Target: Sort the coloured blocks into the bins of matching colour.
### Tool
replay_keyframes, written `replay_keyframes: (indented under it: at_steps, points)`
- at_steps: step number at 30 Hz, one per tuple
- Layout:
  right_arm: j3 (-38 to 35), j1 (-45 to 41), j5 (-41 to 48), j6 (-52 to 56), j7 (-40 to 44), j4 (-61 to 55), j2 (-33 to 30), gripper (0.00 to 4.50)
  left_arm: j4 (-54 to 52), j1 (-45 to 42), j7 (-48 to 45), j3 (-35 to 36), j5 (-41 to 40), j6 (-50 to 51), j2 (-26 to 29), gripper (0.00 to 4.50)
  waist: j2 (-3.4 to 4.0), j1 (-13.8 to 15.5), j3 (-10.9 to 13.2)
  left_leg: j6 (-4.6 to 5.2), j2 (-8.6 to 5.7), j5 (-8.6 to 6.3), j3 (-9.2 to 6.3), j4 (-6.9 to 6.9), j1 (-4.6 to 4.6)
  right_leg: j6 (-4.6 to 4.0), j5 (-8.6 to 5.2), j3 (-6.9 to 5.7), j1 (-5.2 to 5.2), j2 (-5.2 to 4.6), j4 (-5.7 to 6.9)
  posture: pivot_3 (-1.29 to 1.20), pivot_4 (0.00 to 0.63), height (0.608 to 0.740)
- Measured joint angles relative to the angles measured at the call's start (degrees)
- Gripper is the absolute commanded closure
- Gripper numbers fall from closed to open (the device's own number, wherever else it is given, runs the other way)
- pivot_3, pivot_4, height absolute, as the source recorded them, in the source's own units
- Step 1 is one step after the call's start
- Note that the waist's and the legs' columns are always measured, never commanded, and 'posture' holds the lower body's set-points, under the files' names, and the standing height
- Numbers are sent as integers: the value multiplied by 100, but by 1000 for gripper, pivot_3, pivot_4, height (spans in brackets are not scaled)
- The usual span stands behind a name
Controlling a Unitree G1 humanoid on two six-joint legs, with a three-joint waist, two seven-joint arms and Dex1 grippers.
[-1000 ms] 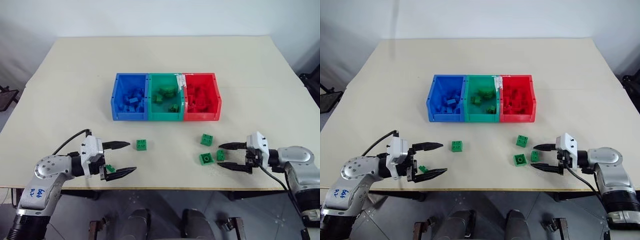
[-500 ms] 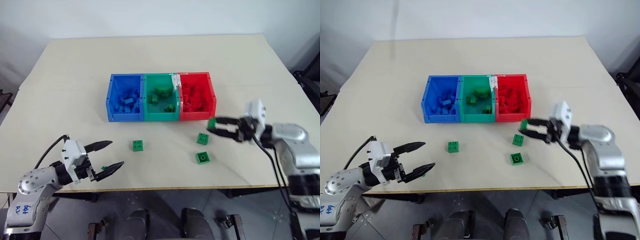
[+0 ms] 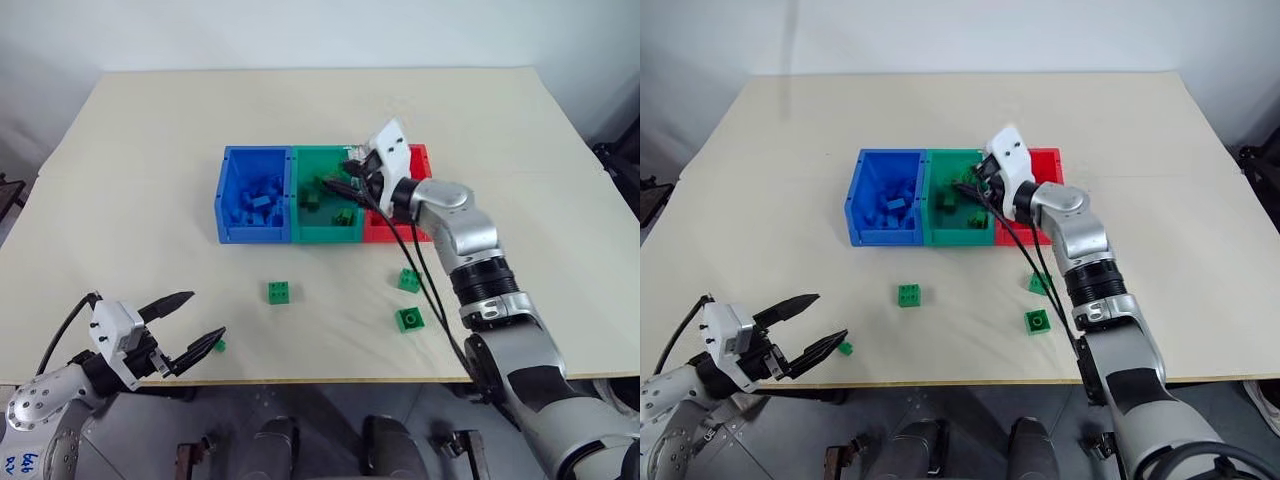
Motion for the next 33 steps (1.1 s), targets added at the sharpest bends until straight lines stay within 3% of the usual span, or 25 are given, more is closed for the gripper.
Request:
replay_keyframes:
  at_steps: [3, 10, 16, 24, 30, 33]
  points:
    - [-6, -3, -2, -37, 161, 3, -21, 31, -98, 2, 45, 0, -17, 6, -2, 0, 0, -56, 0, 0, 4, 0, 1, -1, 1, 0, 0, -1, -1, 3, 0, 0, 150, 740]
    - [-429, 992, 664, -180, 1239, -1519, -675, 31, -98, -256, -11, -114, -151, 205, 191, 0, 0, -23, 0, -1, 4, -1, -5, 3, -5, 0, 0, -7, 2, 5, -2, 0, 150, 740]
    - [-1357, 3333, 1417, -547, 2396, -3114, -1981, 31, 275, -1260, -346, -822, -88, 298, 400, 0, 3, 151, 1, 8, -27, -3, -4, 12, -2, 9, 4, -16, 25, -2, -20, 0, 150, 740]
    - [-2855, 5875, 1570, -1503, 3204, -3082, -2987, 31, 1242, -2467, -1173, -1858, 314, 65, 462, 0, 3, 110, 1, 8, -17, -3, 75, 4, 22, 12, 5, -13, 38, 1, -28, 0, 150, 740]
    - [-3044, 6156, 1461, -2229, 3524, -2443, -3123, 31, 1762, -3190, -1596, -2326, 455, -180, 341, 0, 2, 67, 2, 11, 3, -3, 118, 8, 47, 19, 9, 1, 40, 2, -33, 0, 150, 740]
    - [-2758, 5954, 1468, -2202, 3583, -2521, -3123, 31, 1970, -3196, -1658, -2318, 496, -376, 340, 0, 2, 62, 2, 11, 10, -3, 114, 10, 48, 18, 9, 5, 38, 5, -31, 0, 150, 740]
